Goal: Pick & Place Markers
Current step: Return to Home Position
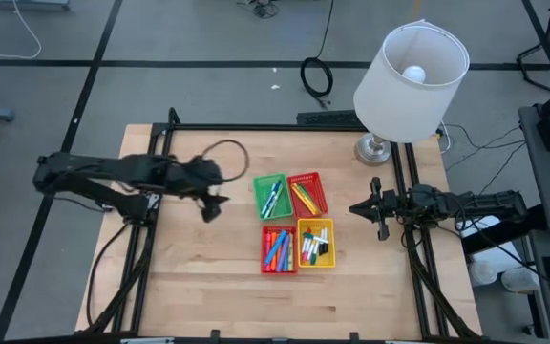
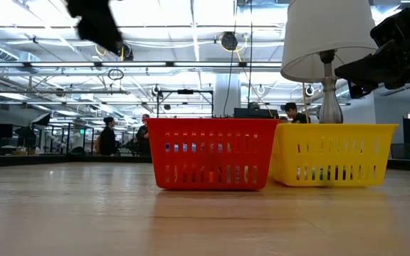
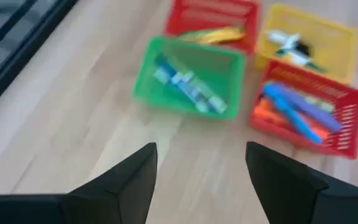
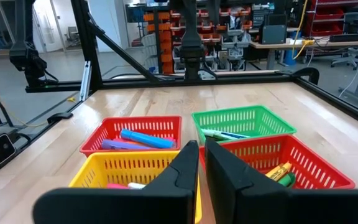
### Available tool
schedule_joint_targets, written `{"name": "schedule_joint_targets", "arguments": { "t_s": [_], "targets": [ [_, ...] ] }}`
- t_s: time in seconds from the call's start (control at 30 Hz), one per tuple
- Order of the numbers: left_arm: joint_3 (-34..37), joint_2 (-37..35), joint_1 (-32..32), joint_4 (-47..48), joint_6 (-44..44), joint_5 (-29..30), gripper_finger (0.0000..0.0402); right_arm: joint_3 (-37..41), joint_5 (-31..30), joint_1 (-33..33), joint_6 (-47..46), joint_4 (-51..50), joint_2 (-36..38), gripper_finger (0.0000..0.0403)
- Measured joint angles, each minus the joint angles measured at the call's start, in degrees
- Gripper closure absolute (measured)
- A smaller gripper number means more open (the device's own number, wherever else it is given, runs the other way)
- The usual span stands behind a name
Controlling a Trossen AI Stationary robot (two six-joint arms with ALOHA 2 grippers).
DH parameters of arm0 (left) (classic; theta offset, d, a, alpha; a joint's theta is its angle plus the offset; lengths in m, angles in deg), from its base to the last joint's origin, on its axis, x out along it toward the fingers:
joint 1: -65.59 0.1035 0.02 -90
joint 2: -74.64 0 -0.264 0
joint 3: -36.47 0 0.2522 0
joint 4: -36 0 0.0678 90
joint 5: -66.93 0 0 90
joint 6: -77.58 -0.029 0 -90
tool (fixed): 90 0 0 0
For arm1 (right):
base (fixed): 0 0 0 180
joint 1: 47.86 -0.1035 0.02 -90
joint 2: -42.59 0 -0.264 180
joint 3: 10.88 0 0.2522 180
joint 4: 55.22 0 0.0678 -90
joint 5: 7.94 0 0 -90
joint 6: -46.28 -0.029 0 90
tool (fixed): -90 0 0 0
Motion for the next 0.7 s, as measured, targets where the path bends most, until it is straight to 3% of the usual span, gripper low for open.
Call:
{"name": "schedule_joint_targets", "arguments": {
  "t_s": [0.13, 0.23, 0.5, 0.7],
  "targets": [
    [2.5, -4.6, -4.0, 4.4, 3.7, 7.7, 0.0151, 0.0, 0.0, 0.0, 0.0, 0.0, 0.0, 0.0385],
    [9.8, -9.4, -6.8, -4.3, -0.1, 11.9, 0.0149, 0.0, 0.0, 0.0, 0.0, 0.0, 0.0, 0.0385],
    [37.4, -25.1, -7.0, -45.1, -14.2, 0.2, 0.0146, 0.0, 0.0, 0.0, 0.0, 0.0, 0.0, 0.0385],
    [50.5, -38.8, -5.0, -52.5, -13.9, -2.3, 0.0146, 0.0, 0.0, 0.0, 0.0, 0.0, 0.0, 0.0385]
  ]
}}
